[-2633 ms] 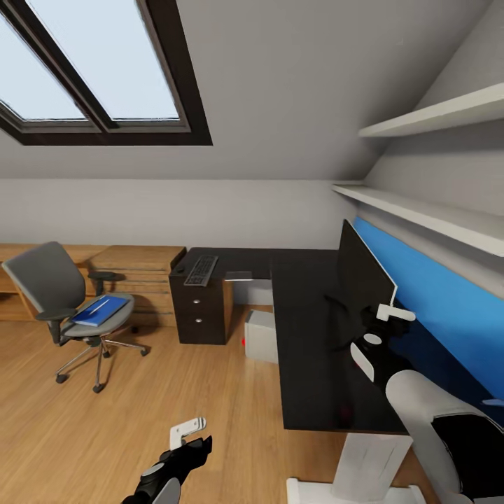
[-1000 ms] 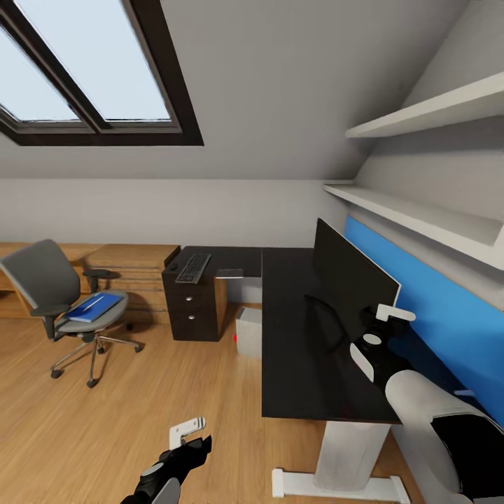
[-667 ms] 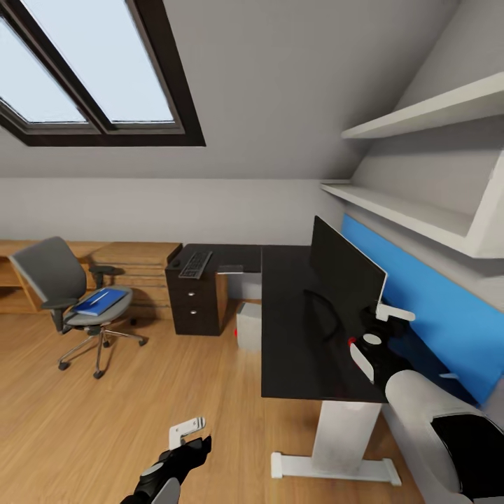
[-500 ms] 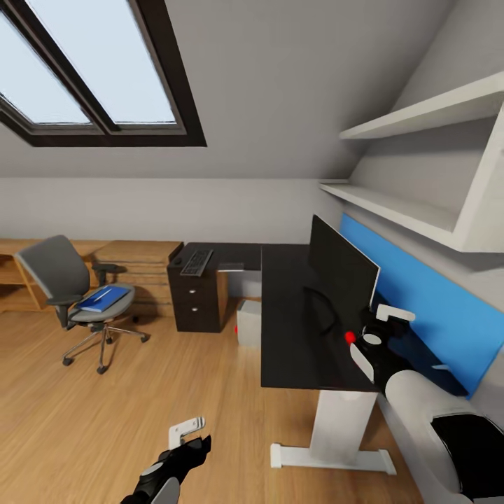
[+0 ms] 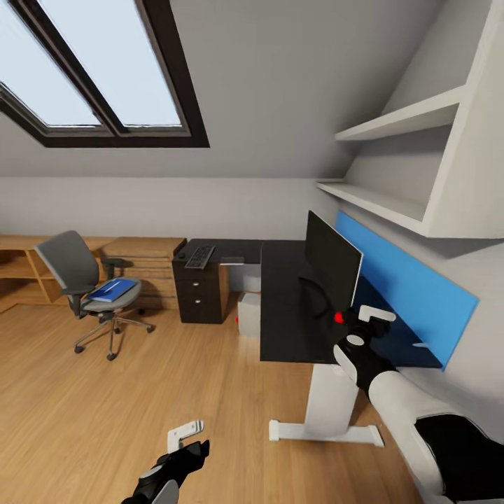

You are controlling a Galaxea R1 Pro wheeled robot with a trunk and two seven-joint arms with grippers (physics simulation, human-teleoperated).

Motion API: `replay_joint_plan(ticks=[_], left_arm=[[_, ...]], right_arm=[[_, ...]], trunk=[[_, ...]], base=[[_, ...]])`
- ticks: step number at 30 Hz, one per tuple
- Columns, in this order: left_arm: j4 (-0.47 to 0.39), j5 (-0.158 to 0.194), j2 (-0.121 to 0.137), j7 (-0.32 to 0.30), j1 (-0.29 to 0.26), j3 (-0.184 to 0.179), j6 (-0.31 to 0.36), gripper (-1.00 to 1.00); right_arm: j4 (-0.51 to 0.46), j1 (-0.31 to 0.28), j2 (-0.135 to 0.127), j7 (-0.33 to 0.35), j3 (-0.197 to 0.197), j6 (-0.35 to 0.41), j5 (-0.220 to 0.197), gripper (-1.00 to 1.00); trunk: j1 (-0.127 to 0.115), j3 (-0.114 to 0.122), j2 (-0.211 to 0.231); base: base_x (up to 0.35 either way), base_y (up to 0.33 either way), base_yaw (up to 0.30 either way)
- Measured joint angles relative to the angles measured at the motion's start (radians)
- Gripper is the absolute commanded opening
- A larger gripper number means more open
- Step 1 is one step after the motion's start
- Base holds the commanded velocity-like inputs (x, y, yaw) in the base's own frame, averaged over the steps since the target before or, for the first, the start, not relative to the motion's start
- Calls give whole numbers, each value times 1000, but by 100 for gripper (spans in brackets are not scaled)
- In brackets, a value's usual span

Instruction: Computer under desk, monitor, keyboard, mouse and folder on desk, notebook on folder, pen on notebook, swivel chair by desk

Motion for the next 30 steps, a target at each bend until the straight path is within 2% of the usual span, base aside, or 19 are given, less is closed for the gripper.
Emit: replay_joint_plan(ticks=[1,4,5,8,9,10,11,14,18,22,24,26,27,29,30], left_arm=[[8,-1,0,0,0,0,0,100],[9,-1,1,0,0,1,0,100],[11,-1,5,-1,0,4,0,100],[9,-3,9,-3,0,4,0,100],[9,-3,10,-3,0,5,0,100],[10,-3,8,-2,0,4,-1,100],[10,-4,8,-1,0,5,-1,100],[9,-5,7,-1,0,6,-10,100],[10,-4,7,1,0,2,-42,100],[20,0,8,1,0,0,-56,100],[55,1,7,0,0,-1,-59,100],[126,-2,5,-3,0,-2,-66,100],[193,1,6,-6,0,-2,-135,100],[242,3,7,-8,0,-2,-187,100],[319,-3,7,-8,1,0,-237,100]], right_arm=[[0,2,21,9,2,0,0,100],[-1,3,39,19,1,0,-1,100],[-1,15,81,24,1,0,-1,100],[-2,47,97,25,1,-2,0,100],[-1,60,101,24,1,-1,-1,100],[0,121,121,25,3,0,-2,100],[1,167,122,26,-2,-2,-8,100],[0,225,128,33,0,-21,-7,100],[1,275,146,36,0,-41,-5,100],[4,315,150,38,-1,-47,-4,100],[13,335,151,39,0,-49,-3,100],[46,350,154,41,0,-51,-4,100],[122,360,168,63,-3,-52,-8,100],[160,363,175,84,0,-53,-8,100],[206,368,181,118,-3,-56,-11,100]], trunk=[[0,0,0],[0,0,0],[0,0,0],[0,0,0],[0,0,0],[0,0,0],[0,0,0],[0,0,0],[0,0,0],[0,0,0],[0,0,0],[0,0,0],[-1,0,0],[-1,0,0],[-1,0,0]], base=[[-335,0,0],[-335,0,0],[-335,0,0],[-335,0,0],[-335,0,0],[-335,0,0],[-335,0,0],[-335,0,0],[-335,0,0],[-331,0,0],[-253,0,0],[-85,0,0],[-28,0,0],[-13,0,0],[-6,0,6]])
